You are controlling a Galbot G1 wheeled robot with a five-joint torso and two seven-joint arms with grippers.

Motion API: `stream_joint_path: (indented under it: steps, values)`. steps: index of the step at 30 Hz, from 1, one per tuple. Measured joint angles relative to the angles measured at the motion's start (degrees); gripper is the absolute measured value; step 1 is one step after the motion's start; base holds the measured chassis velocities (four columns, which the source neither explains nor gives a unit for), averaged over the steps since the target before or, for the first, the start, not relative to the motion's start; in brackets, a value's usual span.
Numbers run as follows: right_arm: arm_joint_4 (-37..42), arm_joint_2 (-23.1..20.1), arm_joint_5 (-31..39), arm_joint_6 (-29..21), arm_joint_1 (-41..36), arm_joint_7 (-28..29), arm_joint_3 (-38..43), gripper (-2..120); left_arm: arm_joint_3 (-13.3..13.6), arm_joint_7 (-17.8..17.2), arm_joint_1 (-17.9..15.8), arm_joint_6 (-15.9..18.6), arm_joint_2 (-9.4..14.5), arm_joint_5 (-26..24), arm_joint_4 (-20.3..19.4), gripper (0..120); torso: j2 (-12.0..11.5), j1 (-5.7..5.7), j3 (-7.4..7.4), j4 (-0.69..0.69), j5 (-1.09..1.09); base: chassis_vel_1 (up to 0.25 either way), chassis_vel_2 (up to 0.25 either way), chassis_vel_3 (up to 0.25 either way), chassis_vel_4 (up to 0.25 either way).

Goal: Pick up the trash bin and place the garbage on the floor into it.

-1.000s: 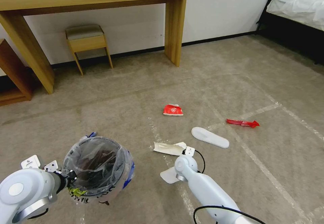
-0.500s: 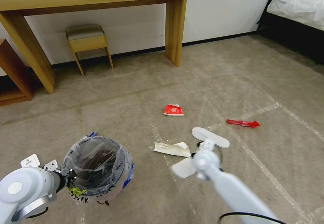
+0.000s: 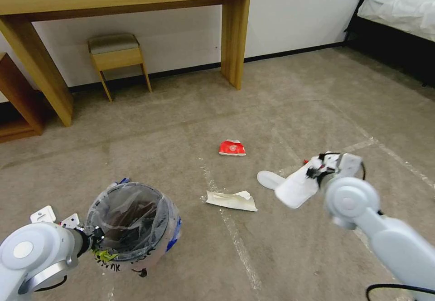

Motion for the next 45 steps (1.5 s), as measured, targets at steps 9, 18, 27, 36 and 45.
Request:
stream_joint_path:
  steps: [9,18,27,36,45]
  values:
    - [-4.7,5.2,-19.2,17.3,1.5,-26.5,1.3,1,0.1,0.3,0.0,0.2,-0.9,0.5,0.7,0,0.0,0.0,0.0,0.01,-0.03,0.0,0.0,0.0,0.0]
    - [-7.8,12.5,-20.6,34.8,6.1,-52.0,-5.3,1,0.4,0.4,-0.4,0.2,-1.7,0.0,0.3,0,0.0,0.0,0.0,0.01,-0.03,0.0,0.0,0.0,0.0]
    - [-9.4,15.4,-22.3,36.8,15.7,-61.3,-16.0,1,0.5,0.5,-0.5,0.2,-2.4,-0.7,-0.5,0,0.0,0.0,0.0,0.01,-0.04,0.0,0.0,0.0,0.0]
    - [-15.2,23.2,-30.0,40.6,20.6,-70.0,-30.5,1,1.0,1.0,-0.3,0.9,-3.7,-0.8,-0.2,0,0.0,0.0,0.01,0.01,-0.03,0.0,0.0,0.0,0.0]
    - [-22.4,32.3,-35.7,43.1,24.2,-71.8,-39.3,1,1.0,1.0,-1.0,1.0,-4.0,-1.5,0.4,0,0.0,0.0,0.01,0.01,-0.04,0.0,0.0,0.0,0.0]
